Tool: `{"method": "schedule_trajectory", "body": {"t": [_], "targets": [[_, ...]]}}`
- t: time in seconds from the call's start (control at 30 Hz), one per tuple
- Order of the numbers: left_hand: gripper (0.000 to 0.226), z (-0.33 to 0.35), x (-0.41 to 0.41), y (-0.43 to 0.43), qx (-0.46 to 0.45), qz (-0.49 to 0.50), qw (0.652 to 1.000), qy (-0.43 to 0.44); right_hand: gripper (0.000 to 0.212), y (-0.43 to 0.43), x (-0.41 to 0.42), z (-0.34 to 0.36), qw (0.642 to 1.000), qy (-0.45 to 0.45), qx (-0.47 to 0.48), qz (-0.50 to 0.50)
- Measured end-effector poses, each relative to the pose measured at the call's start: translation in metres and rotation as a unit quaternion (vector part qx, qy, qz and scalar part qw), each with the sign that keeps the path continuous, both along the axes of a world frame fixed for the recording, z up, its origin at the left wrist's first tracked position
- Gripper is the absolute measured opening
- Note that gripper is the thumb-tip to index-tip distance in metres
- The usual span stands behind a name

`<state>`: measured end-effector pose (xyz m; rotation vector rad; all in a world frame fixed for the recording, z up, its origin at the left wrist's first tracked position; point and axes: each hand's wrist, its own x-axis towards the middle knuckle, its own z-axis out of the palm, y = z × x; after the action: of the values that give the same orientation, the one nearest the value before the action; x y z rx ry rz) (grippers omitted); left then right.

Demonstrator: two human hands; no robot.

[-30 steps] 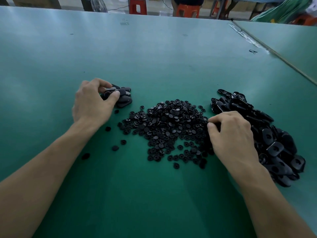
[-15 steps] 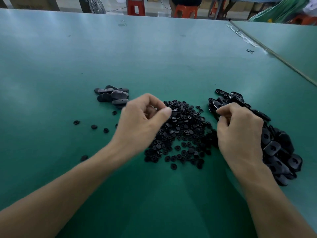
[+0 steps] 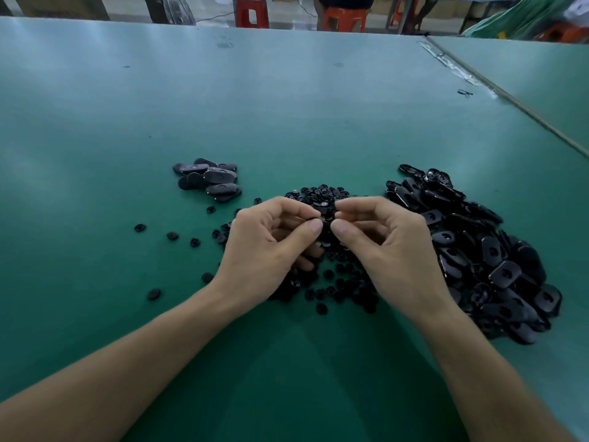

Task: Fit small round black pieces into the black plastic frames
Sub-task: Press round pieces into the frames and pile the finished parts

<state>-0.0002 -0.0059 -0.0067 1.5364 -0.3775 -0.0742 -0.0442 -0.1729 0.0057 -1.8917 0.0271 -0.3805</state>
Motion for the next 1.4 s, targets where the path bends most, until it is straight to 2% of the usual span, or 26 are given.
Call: {"method": "schedule_trajectory", "body": {"t": [0.1,0.23,0.4,0.63,0.83,0.97,1.03,1.1,1.2,1.27,1.4], "targets": [[0.006,0.001,0.0,0.0,-0.015,0.001,1.0,0.0,0.004,-0.001,0.0,0.0,1.0,0.009,-0.017,0.013],[0.007,0.002,0.0,0.0,-0.034,-0.001,0.999,0.004,0.008,0.001,-0.002,0.002,0.998,0.011,0.041,0.039],[0.008,0.002,0.002,0.0,-0.055,0.0,0.998,0.013,0.013,0.005,-0.002,0.002,0.999,0.02,0.006,0.041],[0.012,0.003,0.002,0.0,-0.065,0.003,0.998,0.007,0.008,0.007,-0.001,0.0,0.997,0.054,0.048,0.021],[0.013,0.003,0.001,0.002,-0.054,-0.004,0.999,0.0,0.008,0.009,-0.001,-0.002,0.999,0.019,0.05,0.005],[0.019,0.002,0.001,0.004,-0.061,-0.014,0.998,0.001,0.008,0.012,-0.002,-0.001,0.99,0.021,0.134,0.028],[0.014,0.002,0.0,0.003,-0.053,-0.016,0.998,-0.008,0.008,0.014,-0.003,-0.001,0.987,0.022,0.155,0.035],[0.005,0.001,0.0,0.002,-0.048,-0.014,0.999,-0.022,0.01,0.015,-0.003,-0.001,0.994,0.013,0.109,0.024],[0.009,-0.001,0.0,0.0,-0.06,0.01,0.997,-0.036,0.011,0.016,-0.005,-0.001,0.999,-0.017,-0.042,-0.001],[0.008,0.0,0.001,0.0,-0.076,0.023,0.996,-0.03,0.01,0.017,-0.006,-0.002,0.992,-0.025,-0.12,-0.006],[0.011,0.0,0.004,0.0,-0.099,0.038,0.994,-0.005,0.007,0.013,-0.008,-0.001,0.97,0.002,-0.237,0.047]]}}
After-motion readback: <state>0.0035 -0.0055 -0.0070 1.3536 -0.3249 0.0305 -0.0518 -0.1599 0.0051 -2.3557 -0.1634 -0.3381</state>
